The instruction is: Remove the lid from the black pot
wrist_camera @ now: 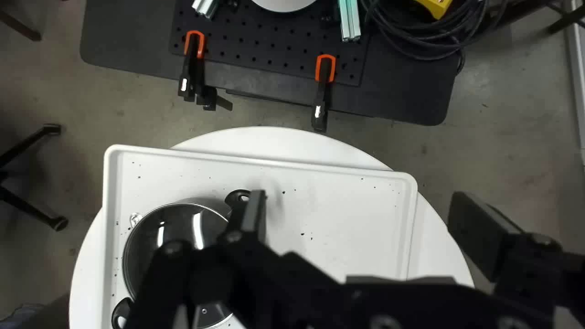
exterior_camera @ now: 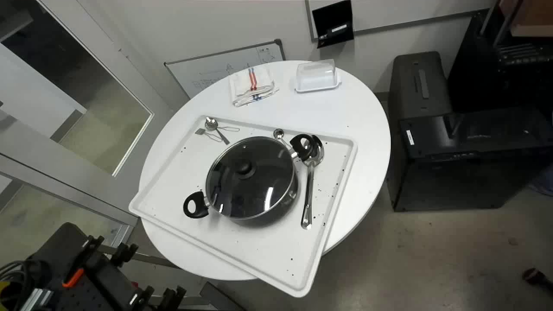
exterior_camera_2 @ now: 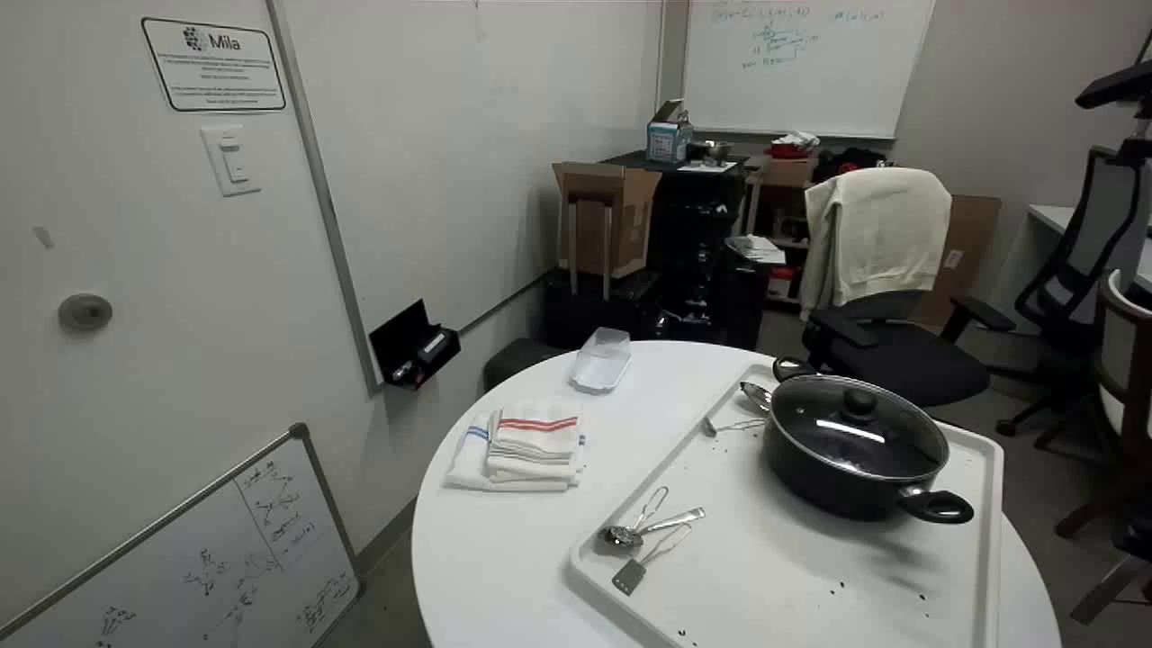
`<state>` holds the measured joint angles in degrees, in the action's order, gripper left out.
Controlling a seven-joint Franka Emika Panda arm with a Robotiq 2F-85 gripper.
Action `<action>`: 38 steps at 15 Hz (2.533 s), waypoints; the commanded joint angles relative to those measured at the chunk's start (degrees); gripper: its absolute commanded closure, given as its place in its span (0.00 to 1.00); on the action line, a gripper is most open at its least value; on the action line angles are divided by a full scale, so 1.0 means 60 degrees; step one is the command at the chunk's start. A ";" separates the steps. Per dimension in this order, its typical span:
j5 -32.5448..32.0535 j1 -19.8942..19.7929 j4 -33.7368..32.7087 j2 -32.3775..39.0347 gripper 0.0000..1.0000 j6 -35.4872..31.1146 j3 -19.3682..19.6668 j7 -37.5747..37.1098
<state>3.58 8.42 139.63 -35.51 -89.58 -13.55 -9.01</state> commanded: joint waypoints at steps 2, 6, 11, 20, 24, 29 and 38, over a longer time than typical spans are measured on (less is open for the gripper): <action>-0.0030 0.0078 -0.0013 0.0017 0.00 0.0009 0.0061 -0.0038; -0.0030 0.0078 -0.0013 0.0017 0.00 0.0008 0.0061 -0.0038; -0.0010 0.0069 0.0009 0.0082 0.00 -0.0165 0.0106 0.0036; 0.0132 -0.0353 0.0375 0.0885 0.00 -0.2407 0.1347 0.1001; 0.0072 -0.0818 0.0299 0.1589 0.00 -0.3329 0.2233 0.1937; 0.0056 -0.1343 0.0210 0.2866 0.00 -0.5000 0.2958 0.2771; 0.0447 -0.1746 -0.0050 0.5769 0.00 -0.8466 0.3282 0.3154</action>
<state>4.43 -1.25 141.60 -7.10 -134.79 5.98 8.23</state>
